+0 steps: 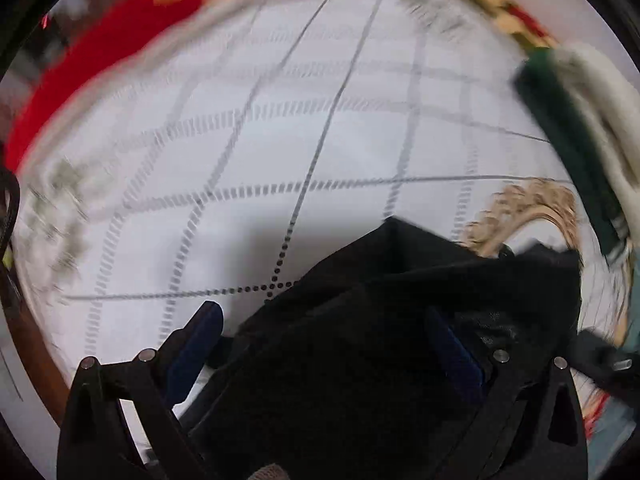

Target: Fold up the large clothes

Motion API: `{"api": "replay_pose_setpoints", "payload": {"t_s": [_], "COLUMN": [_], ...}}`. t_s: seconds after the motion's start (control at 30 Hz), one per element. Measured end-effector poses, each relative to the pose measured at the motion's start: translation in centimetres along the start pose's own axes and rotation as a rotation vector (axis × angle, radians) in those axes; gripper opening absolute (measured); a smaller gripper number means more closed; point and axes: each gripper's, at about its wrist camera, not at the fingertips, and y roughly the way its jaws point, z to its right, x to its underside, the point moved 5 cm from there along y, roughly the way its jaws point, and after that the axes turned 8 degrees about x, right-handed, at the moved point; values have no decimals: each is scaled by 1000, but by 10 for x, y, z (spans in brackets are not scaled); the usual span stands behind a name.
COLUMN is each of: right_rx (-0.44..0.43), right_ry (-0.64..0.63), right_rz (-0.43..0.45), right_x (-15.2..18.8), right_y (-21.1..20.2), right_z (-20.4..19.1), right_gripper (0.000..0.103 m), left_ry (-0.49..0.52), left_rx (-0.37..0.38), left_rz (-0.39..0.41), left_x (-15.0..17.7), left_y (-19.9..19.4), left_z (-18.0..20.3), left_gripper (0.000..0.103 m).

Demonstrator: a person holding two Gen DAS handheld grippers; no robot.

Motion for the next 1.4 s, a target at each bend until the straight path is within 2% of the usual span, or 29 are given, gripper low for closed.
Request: {"api": "replay_pose_setpoints", "payload": {"t_s": [0.07,0.17,0.27,0.3,0.33,0.37,0.43,0.47,0.57,0.67,0.77,0.93,0.97,1.03,1.1,1.13,1.2,1.23,1.3,1.33,1.4], "right_rx": [92,98,45,-7,-62,-92,-91,-97,-119,-242,-368,-431,-495,-712,-852,-876,-809,-704,-559,-525,-525], "right_ry": [23,31,18,15,11,9,16,23,102,174,145,57,48,53,33,19,1,8,-18,-49,-33], "right_rz": [-58,-70,-104,-94,-69,-30,37,44,-24,-102,-124,-196,-213,-252,-276,-286,-293,-314,-340,-337,-311], "right_x": [-8,-12,-10,-6,-2,3,16,22,45,58,56,47,45,43,41,41,38,37,39,39,36], "right_y": [43,53,40,23,6,-12,-34,-37,-21,19,45,64,62,47,38,38,52,74,103,105,101], "right_z": [6,3,-1,1,4,11,35,45,90,115,111,82,76,65,55,51,47,48,43,35,27], "right_gripper": [28,25,29,30,39,64,92,92,92,92,92,94,94,94,93,93,93,93,94,94,88], "left_ry": [-37,-52,-59,-56,-56,-63,-97,-127,-212,-291,-297,-260,-252,-239,-235,-230,-219,-211,-191,-197,-234], "left_rx": [26,44,59,61,62,69,76,82,80,83,50,13,0,-14,-13,-16,-2,1,-9,-7,8], "left_rz": [-22,-14,18,50,74,102,139,147,133,120,112,62,57,54,59,59,62,63,62,60,65], "left_x": [-2,-2,6,12,18,29,58,77,118,138,135,119,117,114,113,113,113,112,110,109,109], "left_y": [10,9,-18,-36,-48,-64,-92,-102,-109,-99,-85,-52,-48,-46,-44,-43,-40,-40,-38,-38,-44], "left_z": [-9,-13,-14,-15,-16,-19,-28,-37,-56,-67,-66,-74,-76,-80,-83,-85,-84,-82,-78,-80,-84], "left_gripper": [103,103,103,103,103,103,103,103,103,103,103,103,103,103,103,103,103,103,103,103,103]}}
